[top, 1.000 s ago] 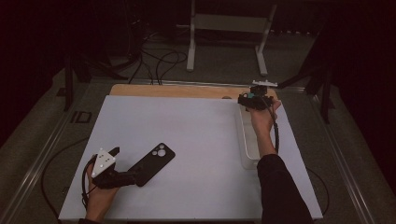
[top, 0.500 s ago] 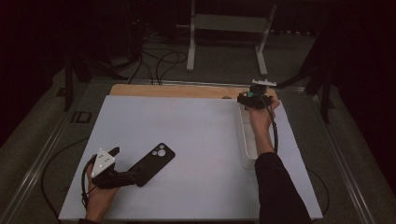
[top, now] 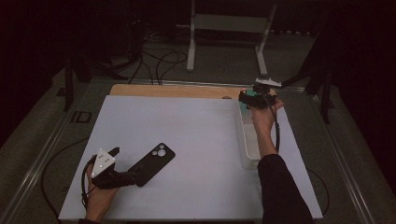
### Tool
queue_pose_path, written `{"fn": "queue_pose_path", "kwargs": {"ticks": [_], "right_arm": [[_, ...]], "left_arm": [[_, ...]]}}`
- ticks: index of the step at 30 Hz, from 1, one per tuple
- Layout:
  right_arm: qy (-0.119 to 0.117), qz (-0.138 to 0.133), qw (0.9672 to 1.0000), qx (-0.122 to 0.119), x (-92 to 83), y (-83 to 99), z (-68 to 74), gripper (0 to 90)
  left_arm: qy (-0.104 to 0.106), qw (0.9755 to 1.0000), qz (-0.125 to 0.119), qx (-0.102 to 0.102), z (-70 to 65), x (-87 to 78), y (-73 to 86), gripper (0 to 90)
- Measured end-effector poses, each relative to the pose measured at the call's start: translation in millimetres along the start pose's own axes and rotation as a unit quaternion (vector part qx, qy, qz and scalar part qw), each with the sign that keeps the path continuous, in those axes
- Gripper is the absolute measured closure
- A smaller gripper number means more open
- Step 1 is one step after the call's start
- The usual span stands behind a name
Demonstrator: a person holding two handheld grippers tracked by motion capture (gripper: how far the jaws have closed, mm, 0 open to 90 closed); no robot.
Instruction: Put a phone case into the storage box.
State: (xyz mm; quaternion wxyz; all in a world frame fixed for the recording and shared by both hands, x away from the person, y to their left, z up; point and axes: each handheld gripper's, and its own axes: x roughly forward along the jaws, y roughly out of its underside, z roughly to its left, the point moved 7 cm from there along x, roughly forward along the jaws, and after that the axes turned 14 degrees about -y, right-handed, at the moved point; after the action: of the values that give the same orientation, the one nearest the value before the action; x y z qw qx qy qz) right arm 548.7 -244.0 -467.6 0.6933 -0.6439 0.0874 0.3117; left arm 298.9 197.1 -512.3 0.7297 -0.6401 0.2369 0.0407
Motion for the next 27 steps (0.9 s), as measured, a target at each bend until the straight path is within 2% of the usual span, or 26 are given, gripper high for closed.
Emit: {"fn": "queue_pose_path", "kwargs": {"ticks": [4,8,11,15,16,17,18,19,22,27], "right_arm": [[-0.026,0.003,0.9997,-0.004,-8.6,3.4,3.8,8.8],[-0.058,-0.002,0.9983,0.009,-18.3,10.3,10.0,8.9],[-0.071,0.003,0.9975,0.0,-22.6,17.2,16.5,8.9],[-0.088,0.012,0.9957,-0.024,-29.2,24.7,28.5,8.9],[-0.098,0.015,0.9945,-0.033,-32.8,26.4,34.7,8.9],[-0.098,0.015,0.9945,-0.033,-32.8,26.4,34.7,8.9],[-0.105,0.015,0.993,-0.053,-38.2,27.5,41.1,8.9],[-0.105,0.015,0.993,-0.053,-38.2,27.5,41.1,8.9],[-0.135,0.003,0.9889,-0.061,-49.0,28.3,52.3,8.9],[-0.16,-0.004,0.9846,-0.07,-62.7,31.3,65.5,8.9]], "left_arm": [[0.0,1.0,0.001,0.002,-0.3,0.1,0.2,0.1],[-0.001,1.0,0.001,0.002,-0.4,0.4,0.2,0.1],[-0.001,1.0,0.0,0.002,-0.9,0.3,0.2,0.1],[-0.001,1.0,0.001,0.003,-0.8,0.4,0.3,0.1],[-0.001,1.0,0.001,0.003,-0.7,0.4,0.3,0.1],[-0.001,1.0,0.001,0.002,-0.4,0.4,0.4,0.1],[-0.001,1.0,0.002,0.002,-0.3,0.5,0.5,0.1],[0.0,1.0,0.002,0.002,-0.3,0.6,0.6,0.1],[0.006,1.0,0.007,0.002,-1.6,1.4,1.4,0.1],[0.009,0.9999,0.01,0.006,-3.6,2.2,2.1,0.1]]}}
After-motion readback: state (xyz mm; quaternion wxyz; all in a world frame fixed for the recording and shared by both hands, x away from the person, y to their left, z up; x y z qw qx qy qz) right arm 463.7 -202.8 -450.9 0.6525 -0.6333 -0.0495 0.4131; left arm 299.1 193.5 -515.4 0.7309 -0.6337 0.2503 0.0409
